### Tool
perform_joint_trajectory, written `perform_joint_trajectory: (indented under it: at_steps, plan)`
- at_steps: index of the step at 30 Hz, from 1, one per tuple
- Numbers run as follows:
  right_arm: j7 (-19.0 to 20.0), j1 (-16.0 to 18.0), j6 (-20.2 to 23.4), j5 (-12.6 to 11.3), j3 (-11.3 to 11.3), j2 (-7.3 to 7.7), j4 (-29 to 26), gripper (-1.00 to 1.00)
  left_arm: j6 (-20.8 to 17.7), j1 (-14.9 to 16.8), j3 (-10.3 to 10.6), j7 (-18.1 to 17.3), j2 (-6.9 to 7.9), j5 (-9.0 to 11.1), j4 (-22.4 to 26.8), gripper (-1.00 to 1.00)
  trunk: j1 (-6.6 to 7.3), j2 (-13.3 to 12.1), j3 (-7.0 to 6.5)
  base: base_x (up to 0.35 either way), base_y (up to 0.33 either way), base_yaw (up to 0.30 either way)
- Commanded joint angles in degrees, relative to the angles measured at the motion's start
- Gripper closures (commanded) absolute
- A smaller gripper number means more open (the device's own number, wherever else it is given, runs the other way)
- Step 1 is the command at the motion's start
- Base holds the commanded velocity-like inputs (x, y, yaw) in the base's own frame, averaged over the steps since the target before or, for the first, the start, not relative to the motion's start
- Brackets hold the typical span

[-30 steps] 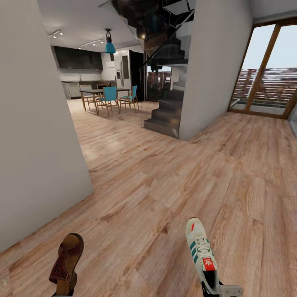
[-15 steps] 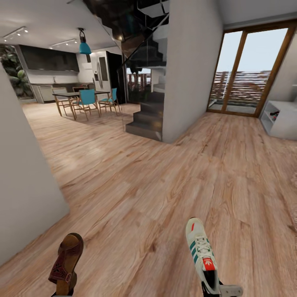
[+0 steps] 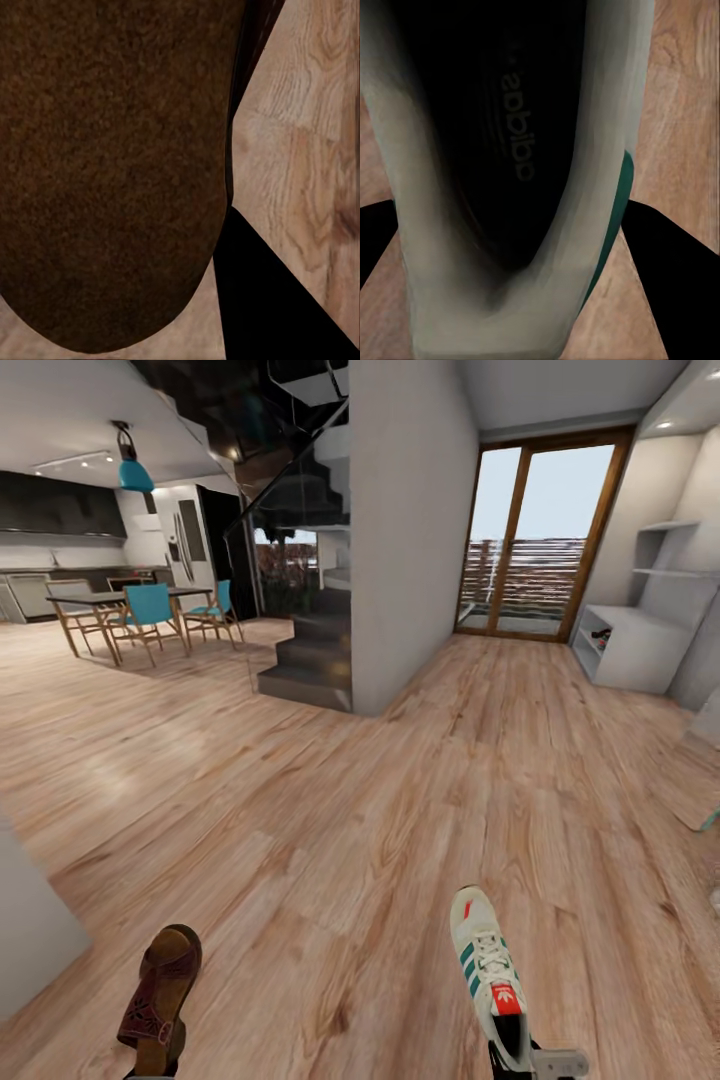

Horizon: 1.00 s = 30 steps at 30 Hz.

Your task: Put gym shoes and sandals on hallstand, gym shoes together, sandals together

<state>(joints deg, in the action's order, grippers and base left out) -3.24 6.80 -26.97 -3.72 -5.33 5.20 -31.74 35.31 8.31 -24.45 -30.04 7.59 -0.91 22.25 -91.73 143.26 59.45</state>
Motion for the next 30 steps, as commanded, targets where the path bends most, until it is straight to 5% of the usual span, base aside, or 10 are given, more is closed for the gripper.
perform_joint_trajectory:
  at_steps: [1,8,30]
  plan:
    - [-0.3,0.1,-0.2,-0.4,-0.5,0.08,0.0,1.0,0.1,0.0,-0.5,-0.5,-0.04,-0.2,0.0,1.0,-0.02,0.0,0.0,0.34,0.0,-0.271]
    - [-0.3,0.1,-0.2,-0.4,-0.5,0.08,0.0,1.0,0.1,0.0,-0.5,-0.5,-0.05,-0.2,0.0,1.0,-0.02,0.0,-0.23,0.34,0.0,-0.204]
    - [-0.1,0.1,-0.2,-0.5,-0.5,0.02,0.0,1.0,0.1,0.0,-0.5,-0.5,-0.12,-0.2,-0.1,1.0,-0.02,0.0,-0.26,0.34,0.0,-0.008]
